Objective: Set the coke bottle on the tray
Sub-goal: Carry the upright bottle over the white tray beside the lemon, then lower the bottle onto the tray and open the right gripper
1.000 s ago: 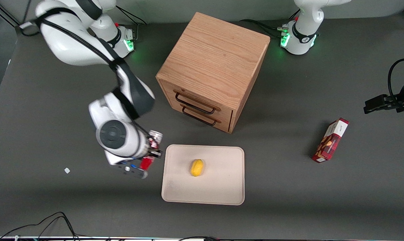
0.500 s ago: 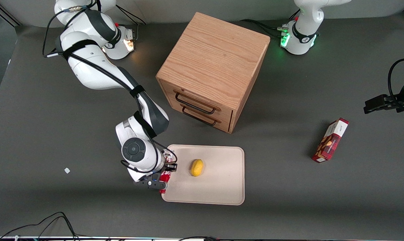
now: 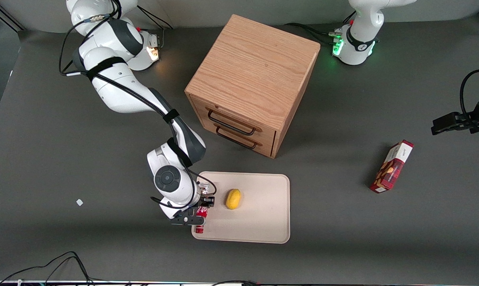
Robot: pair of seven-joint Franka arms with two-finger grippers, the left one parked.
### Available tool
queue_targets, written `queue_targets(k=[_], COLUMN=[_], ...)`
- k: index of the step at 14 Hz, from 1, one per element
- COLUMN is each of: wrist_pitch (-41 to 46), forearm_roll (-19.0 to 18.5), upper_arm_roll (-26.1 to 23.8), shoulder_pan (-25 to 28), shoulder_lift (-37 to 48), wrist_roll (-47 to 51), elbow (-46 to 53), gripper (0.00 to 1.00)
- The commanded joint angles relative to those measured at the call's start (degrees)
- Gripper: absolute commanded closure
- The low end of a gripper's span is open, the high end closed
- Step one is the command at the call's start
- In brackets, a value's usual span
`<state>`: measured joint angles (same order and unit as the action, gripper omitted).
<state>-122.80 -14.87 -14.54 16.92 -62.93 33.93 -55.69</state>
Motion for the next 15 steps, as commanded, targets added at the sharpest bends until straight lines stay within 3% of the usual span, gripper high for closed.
queue_targets(k=[1, 3, 4, 5, 6, 15], wrist_pitch=[0.2, 0.2, 0.2, 0.2, 0.2, 2.7], forearm_roll=[-1.0, -1.0, -1.1, -1.1, -1.2, -0.7], upper_arm_roll=[0.7, 0.7, 0.8, 0.8, 0.8, 0.3], shoulder_pan=[0.8, 0.8, 0.8, 0.8, 0.9, 0.1], shoulder_lift=[-1.2, -1.3, -1.3, -1.4, -1.4, 1.6], wrist_roll=[-1.1, -1.1, -1.1, -1.0, -1.0, -0.3], elbow=[2.4, 2.4, 2.3, 2.3, 2.3, 1.2], gripper=[1.00, 0.96, 0.84, 0.32, 0.00, 0.00])
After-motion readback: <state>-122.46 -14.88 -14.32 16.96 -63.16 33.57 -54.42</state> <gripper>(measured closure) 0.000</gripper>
